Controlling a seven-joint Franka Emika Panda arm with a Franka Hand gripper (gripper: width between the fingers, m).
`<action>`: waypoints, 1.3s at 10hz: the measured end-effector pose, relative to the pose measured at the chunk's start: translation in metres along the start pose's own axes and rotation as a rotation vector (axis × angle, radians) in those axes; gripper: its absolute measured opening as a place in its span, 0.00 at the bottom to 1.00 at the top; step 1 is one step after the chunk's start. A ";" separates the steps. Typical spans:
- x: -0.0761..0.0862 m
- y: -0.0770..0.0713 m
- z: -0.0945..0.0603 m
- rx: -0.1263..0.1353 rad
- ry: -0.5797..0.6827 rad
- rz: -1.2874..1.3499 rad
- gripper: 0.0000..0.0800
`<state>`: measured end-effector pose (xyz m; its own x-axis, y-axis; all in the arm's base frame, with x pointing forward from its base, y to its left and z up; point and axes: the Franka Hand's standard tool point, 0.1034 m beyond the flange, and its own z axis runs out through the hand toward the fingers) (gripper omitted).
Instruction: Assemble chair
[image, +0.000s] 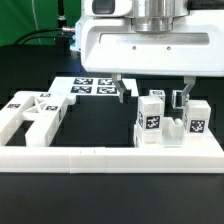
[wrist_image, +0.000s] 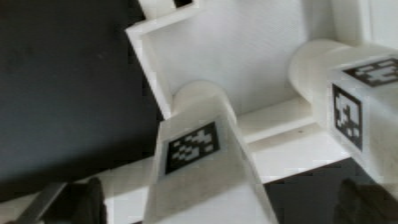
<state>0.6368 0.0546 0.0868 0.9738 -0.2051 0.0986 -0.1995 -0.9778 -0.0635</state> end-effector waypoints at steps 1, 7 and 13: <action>0.000 0.000 0.000 -0.001 0.000 -0.059 0.81; 0.001 0.003 0.000 -0.001 0.000 -0.353 0.69; -0.002 0.003 0.000 -0.001 0.003 -0.078 0.35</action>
Offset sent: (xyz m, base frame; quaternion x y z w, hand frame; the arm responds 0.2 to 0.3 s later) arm 0.0008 0.0003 0.0011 -0.0033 0.0034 -0.1986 0.9801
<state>0.6344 0.0518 0.0862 0.9860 -0.1280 0.1064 -0.1227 -0.9909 -0.0547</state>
